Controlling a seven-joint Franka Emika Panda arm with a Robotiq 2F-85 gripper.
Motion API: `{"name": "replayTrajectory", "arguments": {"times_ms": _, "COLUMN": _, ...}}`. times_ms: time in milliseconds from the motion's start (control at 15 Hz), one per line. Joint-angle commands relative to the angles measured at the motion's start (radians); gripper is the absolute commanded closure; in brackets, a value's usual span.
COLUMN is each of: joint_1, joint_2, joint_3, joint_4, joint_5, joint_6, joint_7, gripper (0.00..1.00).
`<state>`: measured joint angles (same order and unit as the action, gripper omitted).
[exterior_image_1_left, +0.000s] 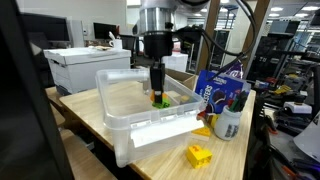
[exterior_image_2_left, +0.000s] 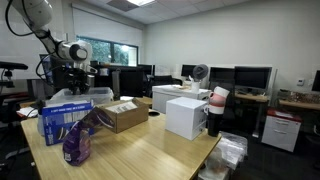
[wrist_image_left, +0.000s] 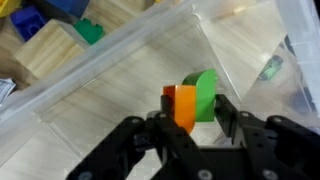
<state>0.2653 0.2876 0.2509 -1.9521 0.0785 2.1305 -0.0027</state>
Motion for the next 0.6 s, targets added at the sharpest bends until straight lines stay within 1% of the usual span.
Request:
{"name": "replayTrajectory", "arguments": {"times_ms": 0, "joint_1": 0.005, "joint_2": -0.094, "joint_3": -0.017, "joint_4": -0.012, "joint_5": -0.038, "joint_6": -0.021, "joint_7": 0.056, "gripper": 0.77}}
{"name": "replayTrajectory", "arguments": {"times_ms": 267, "joint_1": 0.003, "joint_2": -0.183, "joint_3": -0.031, "joint_4": -0.03, "joint_5": -0.094, "joint_6": -0.021, "joint_7": 0.105, "gripper": 0.77}}
{"name": "replayTrajectory", "arguments": {"times_ms": 533, "joint_1": -0.009, "joint_2": -0.289, "joint_3": -0.044, "joint_4": -0.074, "joint_5": -0.144, "joint_6": -0.026, "joint_7": 0.171, "gripper": 0.77}}
